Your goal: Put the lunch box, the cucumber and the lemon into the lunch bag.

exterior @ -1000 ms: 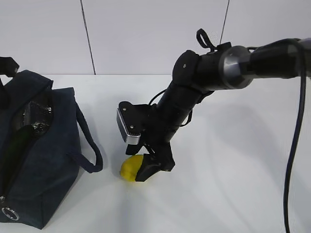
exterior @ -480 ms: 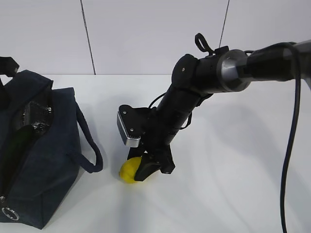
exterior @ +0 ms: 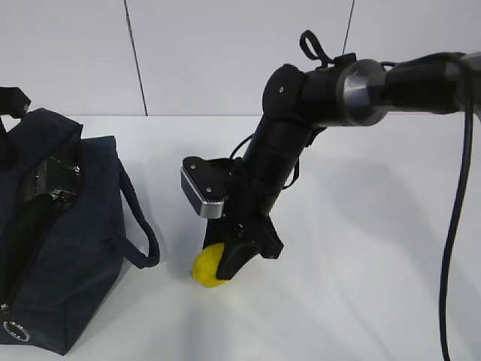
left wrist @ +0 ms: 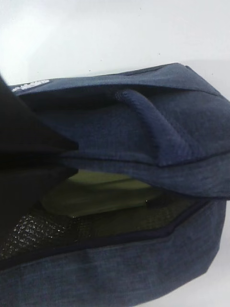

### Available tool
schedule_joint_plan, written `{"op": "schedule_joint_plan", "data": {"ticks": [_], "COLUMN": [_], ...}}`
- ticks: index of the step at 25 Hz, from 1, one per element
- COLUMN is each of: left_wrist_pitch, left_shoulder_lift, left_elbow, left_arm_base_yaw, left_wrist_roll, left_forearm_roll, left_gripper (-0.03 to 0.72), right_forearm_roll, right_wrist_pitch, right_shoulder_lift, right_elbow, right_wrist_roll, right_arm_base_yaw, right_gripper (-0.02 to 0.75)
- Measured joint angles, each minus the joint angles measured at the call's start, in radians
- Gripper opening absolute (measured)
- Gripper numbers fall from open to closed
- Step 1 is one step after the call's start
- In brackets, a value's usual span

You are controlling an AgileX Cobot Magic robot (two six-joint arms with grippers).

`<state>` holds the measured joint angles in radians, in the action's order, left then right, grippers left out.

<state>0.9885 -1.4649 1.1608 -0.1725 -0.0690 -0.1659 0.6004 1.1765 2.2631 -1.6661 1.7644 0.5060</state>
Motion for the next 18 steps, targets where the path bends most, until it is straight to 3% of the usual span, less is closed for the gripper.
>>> {"op": "schedule_joint_plan", "data": {"ticks": [10, 13, 18], "left_wrist_pitch": [-0.002, -0.009, -0.037], "left_shoulder_lift": [0.0, 0.0, 0.0], "left_elbow": [0.0, 0.0, 0.0], "left_arm_base_yaw": [0.0, 0.0, 0.0], "left_wrist_roll": [0.0, 0.0, 0.03], "left_forearm_roll": [-0.004, -0.005, -0.032], "left_gripper": [-0.007, -0.007, -0.007], "right_forearm_roll": [-0.055, 0.015, 0.259], "right_wrist_pitch": [0.025, 0.031, 0.035], "right_shoulder_lift": [-0.106, -0.127, -0.136], "right_elbow": [-0.133, -0.138, -0.141], "right_wrist_roll": [-0.223, -0.29, -0.487], "right_arm_base_yaw": [0.0, 0.0, 0.0], "right_gripper": [0.361, 0.361, 0.361]}}
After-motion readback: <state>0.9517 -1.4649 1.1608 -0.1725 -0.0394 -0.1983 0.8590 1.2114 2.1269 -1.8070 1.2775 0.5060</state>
